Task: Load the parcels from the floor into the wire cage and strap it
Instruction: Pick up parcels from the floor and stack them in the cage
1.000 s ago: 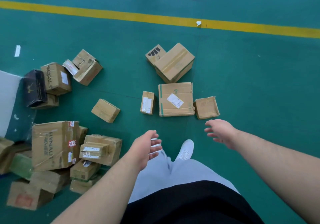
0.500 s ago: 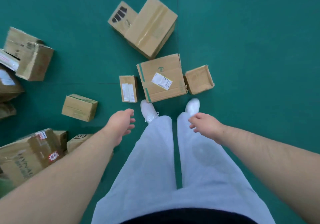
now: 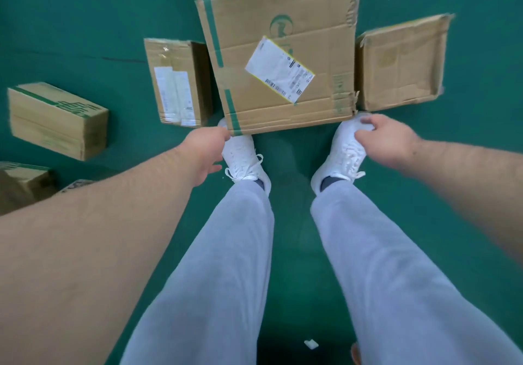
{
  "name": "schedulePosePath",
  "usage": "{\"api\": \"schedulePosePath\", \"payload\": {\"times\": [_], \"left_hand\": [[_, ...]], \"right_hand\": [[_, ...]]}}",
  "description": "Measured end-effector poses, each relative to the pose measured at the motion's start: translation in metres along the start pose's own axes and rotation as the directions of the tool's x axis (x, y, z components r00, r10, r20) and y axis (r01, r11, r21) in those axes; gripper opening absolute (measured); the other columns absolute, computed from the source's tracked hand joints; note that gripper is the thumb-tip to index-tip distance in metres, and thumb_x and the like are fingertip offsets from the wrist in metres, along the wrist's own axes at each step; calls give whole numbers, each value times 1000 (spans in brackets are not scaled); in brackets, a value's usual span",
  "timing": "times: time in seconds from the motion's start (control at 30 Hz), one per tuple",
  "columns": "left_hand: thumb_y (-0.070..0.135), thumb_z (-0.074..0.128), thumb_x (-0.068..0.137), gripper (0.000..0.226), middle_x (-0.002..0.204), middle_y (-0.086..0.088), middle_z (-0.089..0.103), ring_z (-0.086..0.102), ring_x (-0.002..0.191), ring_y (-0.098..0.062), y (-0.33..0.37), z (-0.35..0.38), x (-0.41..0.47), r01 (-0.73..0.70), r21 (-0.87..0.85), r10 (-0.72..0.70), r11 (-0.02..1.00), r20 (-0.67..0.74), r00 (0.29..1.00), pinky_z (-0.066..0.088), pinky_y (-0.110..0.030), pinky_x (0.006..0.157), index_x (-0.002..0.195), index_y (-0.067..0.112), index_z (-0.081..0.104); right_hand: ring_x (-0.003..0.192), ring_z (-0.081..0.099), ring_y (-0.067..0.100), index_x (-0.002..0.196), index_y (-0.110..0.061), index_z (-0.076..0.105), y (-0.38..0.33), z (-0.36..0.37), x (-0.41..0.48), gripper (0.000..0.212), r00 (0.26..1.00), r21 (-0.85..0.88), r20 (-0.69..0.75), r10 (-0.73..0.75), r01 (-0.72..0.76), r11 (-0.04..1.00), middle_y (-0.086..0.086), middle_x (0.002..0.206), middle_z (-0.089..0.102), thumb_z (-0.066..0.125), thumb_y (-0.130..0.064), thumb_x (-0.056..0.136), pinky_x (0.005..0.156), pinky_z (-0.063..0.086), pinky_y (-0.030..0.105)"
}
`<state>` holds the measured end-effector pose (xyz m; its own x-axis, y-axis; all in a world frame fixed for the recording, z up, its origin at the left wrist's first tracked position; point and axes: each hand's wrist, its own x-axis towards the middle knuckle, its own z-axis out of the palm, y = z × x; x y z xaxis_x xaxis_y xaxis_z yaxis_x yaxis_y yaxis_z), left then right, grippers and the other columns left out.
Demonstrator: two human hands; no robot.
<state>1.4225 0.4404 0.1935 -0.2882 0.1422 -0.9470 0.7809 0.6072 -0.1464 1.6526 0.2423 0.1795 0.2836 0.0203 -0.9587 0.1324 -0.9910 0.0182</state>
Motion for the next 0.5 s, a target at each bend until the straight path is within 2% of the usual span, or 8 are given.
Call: {"api": "schedulePosePath", "payload": {"times": [0.07,0.1,0.17,0.23,0.33,0.43,0.5], "left_hand": [[12,49,103,32,145,-7,51,55,121,-23,-5,20,40,-9,2,9,1000,-11,1000,51,-39,98,134,14,53],[9,49,101,35,146,-10,52,55,115,-23,-9,30,60,-18,-8,18,1000,-5,1000,52,-42,99,136,11,53],[7,51,98,44,149,-16,52,54,110,-24,-13,40,80,-45,-37,45,998,3,999,51,-47,105,141,6,52],[6,54,94,50,148,-13,50,54,120,-28,-17,45,86,-53,-71,52,996,-10,999,48,-49,109,143,11,51],[4,56,90,64,131,2,44,43,121,-25,-25,39,64,-46,-114,45,992,-10,999,42,-44,107,148,24,40],[4,55,89,54,112,7,48,44,112,-19,-34,19,9,-64,-167,62,984,-14,998,35,-36,95,137,25,41],[4,55,88,47,104,9,51,47,97,-9,-39,4,-36,-87,-235,85,968,-20,996,34,-26,84,129,26,45]], "right_hand": [[92,54,27,161,-32,25,10,13,39,63,1000,18,9,-8,8,1000,12,139,56,45,-28,101,76,40,28],[96,53,25,162,-33,22,15,21,58,66,1000,27,9,-16,16,1000,9,140,54,47,-30,101,79,39,27],[107,57,22,155,-37,35,14,31,77,65,1000,133,6,-18,17,991,-1,137,54,56,-36,94,88,46,32],[118,57,21,136,-36,49,11,37,82,49,1000,291,1,8,-8,957,-4,135,54,61,-42,88,94,55,40],[120,52,22,123,-31,46,5,34,59,43,997,419,-38,67,-45,907,-2,128,50,62,-46,87,99,53,46],[108,50,22,120,-23,48,-2,11,5,43,992,415,-114,58,-6,910,-2,115,53,62,-48,88,90,44,39],[103,50,19,116,-22,49,-8,-9,-39,39,991,455,-132,19,43,889,-6,107,55,62,-48,89,79,38,35]]}}
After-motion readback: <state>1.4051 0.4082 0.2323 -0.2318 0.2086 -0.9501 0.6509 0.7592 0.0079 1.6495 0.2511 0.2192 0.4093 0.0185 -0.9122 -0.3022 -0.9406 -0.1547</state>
